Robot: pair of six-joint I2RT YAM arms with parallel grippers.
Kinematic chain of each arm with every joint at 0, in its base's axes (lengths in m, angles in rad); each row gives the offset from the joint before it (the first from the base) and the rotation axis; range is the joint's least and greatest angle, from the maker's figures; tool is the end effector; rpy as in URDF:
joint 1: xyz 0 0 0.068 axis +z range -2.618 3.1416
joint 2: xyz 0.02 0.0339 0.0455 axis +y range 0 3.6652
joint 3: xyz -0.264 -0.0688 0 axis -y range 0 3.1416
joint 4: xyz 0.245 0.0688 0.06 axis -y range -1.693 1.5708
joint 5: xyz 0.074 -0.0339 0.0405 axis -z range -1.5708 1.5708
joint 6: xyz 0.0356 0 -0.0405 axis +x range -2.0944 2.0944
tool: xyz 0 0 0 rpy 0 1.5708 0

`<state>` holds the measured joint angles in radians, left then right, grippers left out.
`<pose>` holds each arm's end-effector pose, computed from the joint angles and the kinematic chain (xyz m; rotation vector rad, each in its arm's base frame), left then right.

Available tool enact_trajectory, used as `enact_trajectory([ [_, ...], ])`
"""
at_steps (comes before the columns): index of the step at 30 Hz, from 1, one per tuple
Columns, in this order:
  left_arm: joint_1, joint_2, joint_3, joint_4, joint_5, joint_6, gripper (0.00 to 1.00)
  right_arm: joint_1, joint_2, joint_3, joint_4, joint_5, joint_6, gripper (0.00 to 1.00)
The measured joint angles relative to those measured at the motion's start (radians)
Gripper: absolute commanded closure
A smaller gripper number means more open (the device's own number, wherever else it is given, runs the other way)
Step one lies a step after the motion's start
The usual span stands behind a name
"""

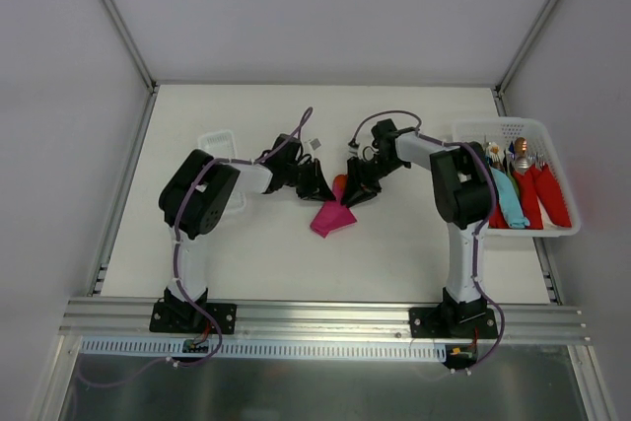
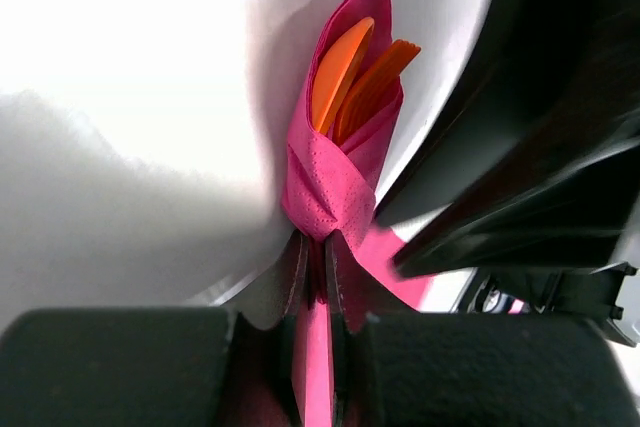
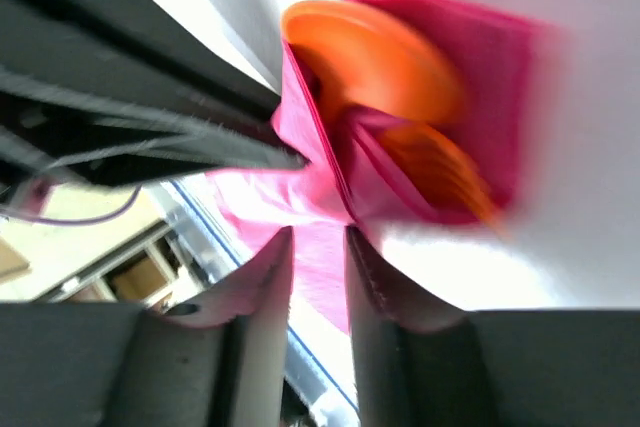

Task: Place the utensils on the paper napkin and roll it up

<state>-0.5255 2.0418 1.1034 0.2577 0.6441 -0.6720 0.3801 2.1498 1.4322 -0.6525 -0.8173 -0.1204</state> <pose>0.3462 -0.2255 0.1221 0.2074 2.4460 -1.3199 0.3693 0.1755 0.1222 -0.8110 2.6803 1.2377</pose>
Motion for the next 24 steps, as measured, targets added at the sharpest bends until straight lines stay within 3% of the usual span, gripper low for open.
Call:
enact_trajectory([
  [1, 0.004, -0.006, -0.016, 0.015, 0.002, -0.009, 1.0, -0.013, -0.014, -0.001, 0.005, 0.004, -0.002, 0.6],
  [16, 0.037, -0.034, -0.117, 0.155, 0.014, -0.086, 1.0, -0.055, -0.088, -0.031, 0.098, 0.008, 0.043, 0.32],
  [24, 0.056, -0.04, -0.156, 0.222, 0.044, -0.15, 1.0, -0.055, -0.069, -0.039, 0.136, -0.002, 0.076, 0.24],
])
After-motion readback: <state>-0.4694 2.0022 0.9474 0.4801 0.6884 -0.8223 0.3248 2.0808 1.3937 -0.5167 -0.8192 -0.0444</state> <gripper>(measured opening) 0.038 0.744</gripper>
